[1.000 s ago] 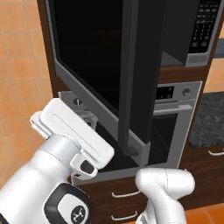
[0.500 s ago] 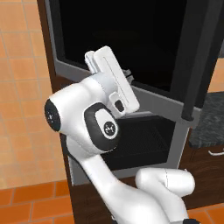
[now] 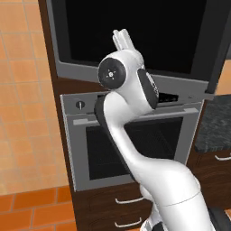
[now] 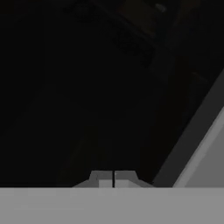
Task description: Open the microwave, place the bowl with waffle inside the microwave, then close the microwave door and turn it on.
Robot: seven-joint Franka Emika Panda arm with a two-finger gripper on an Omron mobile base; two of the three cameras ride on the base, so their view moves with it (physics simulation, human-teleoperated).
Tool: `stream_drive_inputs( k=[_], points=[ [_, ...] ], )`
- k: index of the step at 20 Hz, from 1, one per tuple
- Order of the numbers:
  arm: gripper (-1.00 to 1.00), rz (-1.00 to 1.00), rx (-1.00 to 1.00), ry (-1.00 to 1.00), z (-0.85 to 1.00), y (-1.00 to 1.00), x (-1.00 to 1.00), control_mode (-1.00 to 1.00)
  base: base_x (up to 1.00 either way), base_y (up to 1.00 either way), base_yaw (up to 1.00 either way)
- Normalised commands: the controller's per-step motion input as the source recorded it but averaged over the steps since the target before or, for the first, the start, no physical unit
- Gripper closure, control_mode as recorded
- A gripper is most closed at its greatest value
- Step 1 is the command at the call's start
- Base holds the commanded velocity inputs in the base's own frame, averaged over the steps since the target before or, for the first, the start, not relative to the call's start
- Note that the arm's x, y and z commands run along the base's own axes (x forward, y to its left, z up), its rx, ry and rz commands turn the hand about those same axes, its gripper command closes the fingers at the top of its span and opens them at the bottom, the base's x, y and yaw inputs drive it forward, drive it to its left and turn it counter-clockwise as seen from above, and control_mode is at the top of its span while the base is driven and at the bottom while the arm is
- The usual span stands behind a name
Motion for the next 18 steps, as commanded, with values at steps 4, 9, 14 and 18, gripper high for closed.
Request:
stream_drive_inputs(
  k=[4,9,14,18],
  points=[
    [1.00,0.66,0.15,-0.05,0.00,-0.33,1.00,-1.00,0.00,0.00,0.00],
    [1.00,0.51,0.10,0.04,-0.02,-0.15,1.00,-1.00,0.00,0.00,0.00],
    [1.00,0.23,0.00,0.22,-0.04,0.00,1.00,-1.00,0.00,0.00,0.00],
    [1.00,0.06,0.00,0.37,0.13,0.00,0.94,-1.00,0.00,0.00,0.00]
  ],
)
